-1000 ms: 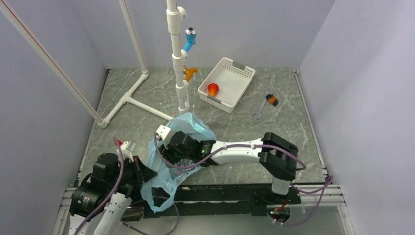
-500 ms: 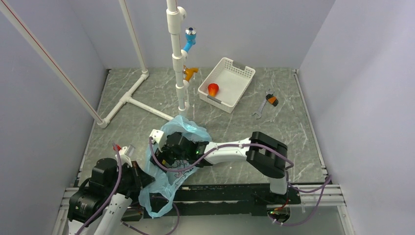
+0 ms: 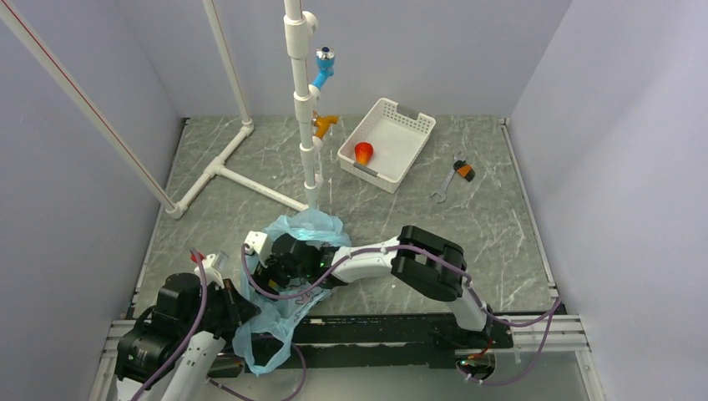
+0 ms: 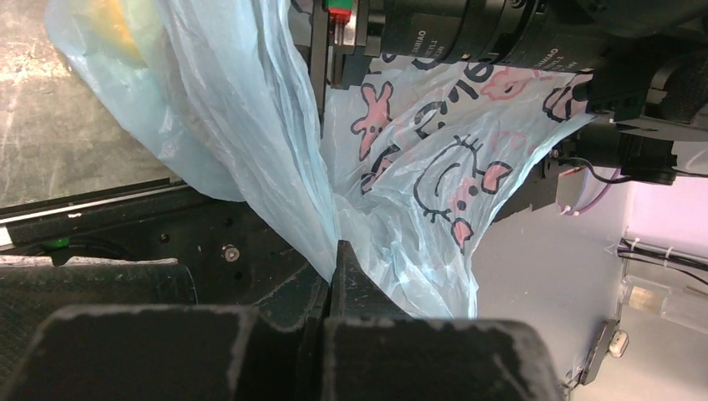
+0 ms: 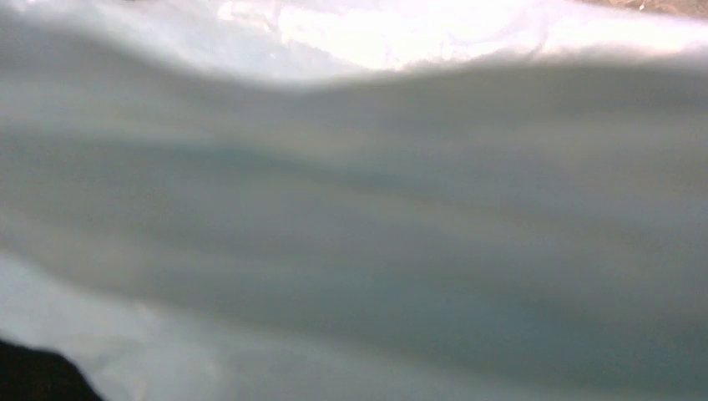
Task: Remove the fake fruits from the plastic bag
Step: Take out the fake fruit from the plastic bag.
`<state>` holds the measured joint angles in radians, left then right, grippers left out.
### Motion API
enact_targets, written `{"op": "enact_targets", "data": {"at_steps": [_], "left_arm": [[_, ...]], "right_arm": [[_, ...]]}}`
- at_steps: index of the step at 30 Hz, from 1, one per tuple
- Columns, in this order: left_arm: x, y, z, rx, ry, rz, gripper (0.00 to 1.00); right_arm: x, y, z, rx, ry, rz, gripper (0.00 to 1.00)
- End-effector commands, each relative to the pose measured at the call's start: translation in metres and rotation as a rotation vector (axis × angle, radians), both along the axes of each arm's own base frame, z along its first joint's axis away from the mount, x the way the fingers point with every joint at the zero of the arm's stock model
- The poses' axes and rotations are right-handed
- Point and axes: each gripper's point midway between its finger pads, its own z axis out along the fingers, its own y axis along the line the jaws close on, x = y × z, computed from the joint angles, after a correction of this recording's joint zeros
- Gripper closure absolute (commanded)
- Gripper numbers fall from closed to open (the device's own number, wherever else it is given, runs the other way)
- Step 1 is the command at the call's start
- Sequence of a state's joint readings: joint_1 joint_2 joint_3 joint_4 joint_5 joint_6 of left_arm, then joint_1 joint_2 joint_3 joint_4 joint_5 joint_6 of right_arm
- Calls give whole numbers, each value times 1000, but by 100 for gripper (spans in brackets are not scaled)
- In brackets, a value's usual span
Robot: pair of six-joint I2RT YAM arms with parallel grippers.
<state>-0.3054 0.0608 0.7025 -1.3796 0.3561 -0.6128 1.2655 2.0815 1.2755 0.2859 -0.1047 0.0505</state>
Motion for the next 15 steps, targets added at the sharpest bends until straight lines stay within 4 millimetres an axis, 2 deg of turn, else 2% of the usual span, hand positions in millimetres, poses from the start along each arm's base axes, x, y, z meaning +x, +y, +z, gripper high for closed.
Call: {"op": "enact_targets", "data": {"at_steps": [1, 3, 5, 9, 15], "left_arm": [[-3, 3, 3, 2, -21, 6, 100], [-3, 3, 0, 7, -15, 8, 100], [-3, 3, 0, 4, -19, 8, 100], [-1, 3, 0, 4, -19, 12, 100], [0, 1, -1, -1, -18, -1, 100]], "right_arm": [[13, -6, -12, -42, -38, -47, 15], [14, -8, -4, -35, -38, -58, 22], [12, -10, 8, -15, -37, -62, 24], [8, -19, 25, 8, -29, -63, 11], [-4, -29, 61, 76, -9, -27, 4]]}}
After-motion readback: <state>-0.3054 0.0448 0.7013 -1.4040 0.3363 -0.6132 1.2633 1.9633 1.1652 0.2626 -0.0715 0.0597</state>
